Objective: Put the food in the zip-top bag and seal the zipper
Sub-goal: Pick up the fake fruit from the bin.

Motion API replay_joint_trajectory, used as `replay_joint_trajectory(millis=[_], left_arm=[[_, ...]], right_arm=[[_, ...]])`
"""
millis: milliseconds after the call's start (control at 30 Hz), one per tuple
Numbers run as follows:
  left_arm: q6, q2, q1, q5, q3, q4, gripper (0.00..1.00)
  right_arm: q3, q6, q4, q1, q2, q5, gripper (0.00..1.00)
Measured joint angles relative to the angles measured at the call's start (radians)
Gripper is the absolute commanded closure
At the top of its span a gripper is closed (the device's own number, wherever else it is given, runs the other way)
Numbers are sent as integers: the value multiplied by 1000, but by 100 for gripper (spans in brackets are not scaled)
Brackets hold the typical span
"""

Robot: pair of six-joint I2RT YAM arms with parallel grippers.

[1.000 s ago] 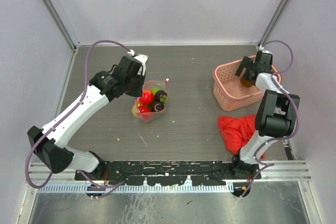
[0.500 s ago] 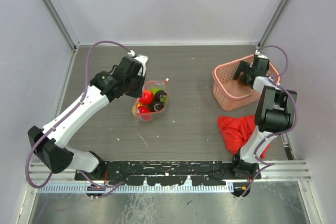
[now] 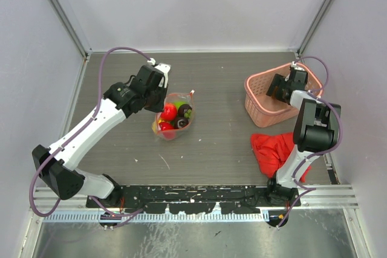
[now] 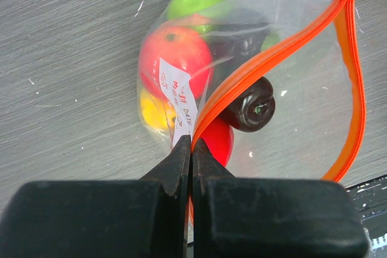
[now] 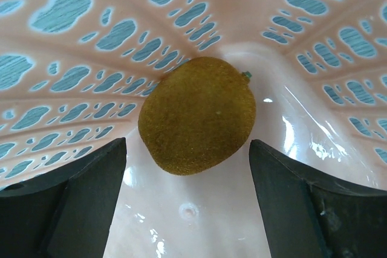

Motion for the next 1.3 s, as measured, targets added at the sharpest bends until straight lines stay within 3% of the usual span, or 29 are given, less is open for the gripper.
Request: replay_joint_trajectory(millis=[400,600,933,1300], left_arm=[[0,0,0,0,0,0,100],[1,0,0,0,-1,0,100],[1,0,0,-1,-2,1,100],[1,0,0,-1,-2,1,100]], right_arm=[[31,7,19,0,53,23,22],[31,8,26,0,56,36,10],[31,8,58,0,62,66,13],[31,-29,91,0,77,56,43]])
